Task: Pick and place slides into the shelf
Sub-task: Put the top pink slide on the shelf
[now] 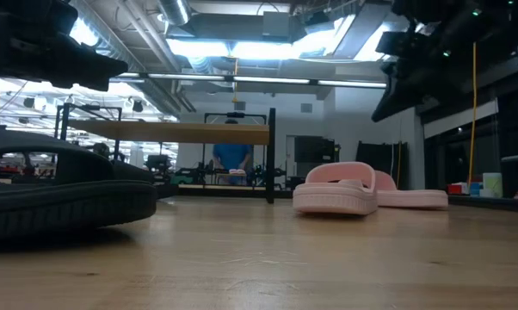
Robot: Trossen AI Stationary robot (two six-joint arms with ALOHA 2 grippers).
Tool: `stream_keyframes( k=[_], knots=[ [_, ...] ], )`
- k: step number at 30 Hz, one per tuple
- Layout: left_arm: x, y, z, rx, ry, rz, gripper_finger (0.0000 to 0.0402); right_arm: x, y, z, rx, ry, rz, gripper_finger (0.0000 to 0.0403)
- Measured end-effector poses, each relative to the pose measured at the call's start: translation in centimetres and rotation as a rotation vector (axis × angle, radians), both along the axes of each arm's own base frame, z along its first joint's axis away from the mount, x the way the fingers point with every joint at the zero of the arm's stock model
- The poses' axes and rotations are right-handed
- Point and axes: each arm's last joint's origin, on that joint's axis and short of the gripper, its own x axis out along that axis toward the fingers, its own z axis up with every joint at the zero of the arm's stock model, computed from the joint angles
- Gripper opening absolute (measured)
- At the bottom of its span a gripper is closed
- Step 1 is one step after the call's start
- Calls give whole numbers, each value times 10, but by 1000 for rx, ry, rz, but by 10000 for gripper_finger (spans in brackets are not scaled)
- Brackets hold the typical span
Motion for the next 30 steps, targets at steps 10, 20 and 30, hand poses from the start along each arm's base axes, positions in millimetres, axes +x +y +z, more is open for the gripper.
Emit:
stream_keyframes(
  k=[10, 20, 30],
  knots=[
    [0, 0, 0, -4, 0, 17, 0, 3, -27, 13, 52, 173, -38, 2],
    [0, 0, 0, -6, 0, 17, 0, 13, -58, 5, 108, 226, -22, 2],
    [0, 0, -2, -6, 19, 17, 0, 24, -76, -17, 142, 281, -71, 29]
  ],
)
